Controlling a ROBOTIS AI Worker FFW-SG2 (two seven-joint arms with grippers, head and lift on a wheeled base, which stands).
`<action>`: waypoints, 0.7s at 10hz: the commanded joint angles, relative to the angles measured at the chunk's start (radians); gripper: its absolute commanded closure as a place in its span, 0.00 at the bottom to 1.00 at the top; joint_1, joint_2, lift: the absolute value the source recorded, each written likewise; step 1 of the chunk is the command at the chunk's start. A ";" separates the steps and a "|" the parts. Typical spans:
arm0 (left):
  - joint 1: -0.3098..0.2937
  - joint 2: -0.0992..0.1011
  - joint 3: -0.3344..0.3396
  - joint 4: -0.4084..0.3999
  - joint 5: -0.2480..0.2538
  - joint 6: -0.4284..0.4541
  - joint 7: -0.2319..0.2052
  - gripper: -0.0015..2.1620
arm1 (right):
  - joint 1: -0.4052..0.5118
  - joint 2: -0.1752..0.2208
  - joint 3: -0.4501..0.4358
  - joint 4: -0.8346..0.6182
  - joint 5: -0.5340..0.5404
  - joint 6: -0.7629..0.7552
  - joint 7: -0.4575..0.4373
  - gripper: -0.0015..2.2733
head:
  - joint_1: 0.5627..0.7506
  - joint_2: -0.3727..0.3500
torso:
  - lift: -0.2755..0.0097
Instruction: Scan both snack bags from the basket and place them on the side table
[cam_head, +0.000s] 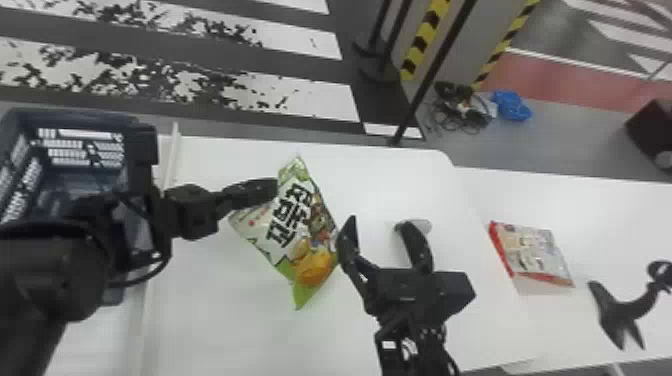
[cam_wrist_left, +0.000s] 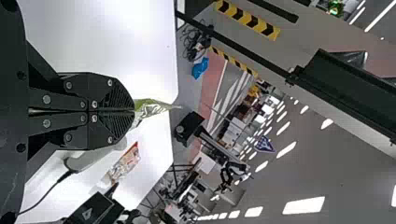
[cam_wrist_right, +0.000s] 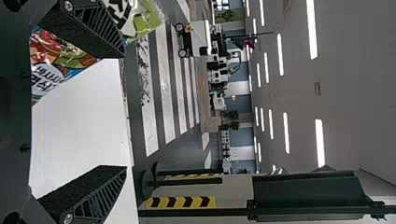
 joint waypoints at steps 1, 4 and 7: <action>-0.009 -0.003 -0.041 0.028 -0.040 0.000 0.037 0.62 | 0.000 0.001 0.000 0.000 0.000 0.000 0.000 0.03 | 0.70 0.06 | 0.70; 0.024 -0.003 -0.046 -0.061 -0.109 0.000 0.051 0.02 | 0.003 0.001 -0.001 0.002 -0.005 0.000 0.000 0.03 | 0.70 0.05 | 0.70; 0.093 -0.003 -0.023 -0.282 -0.281 0.003 0.106 0.03 | 0.011 0.001 -0.001 -0.001 -0.003 0.003 0.002 0.03 | 0.70 0.07 | 0.70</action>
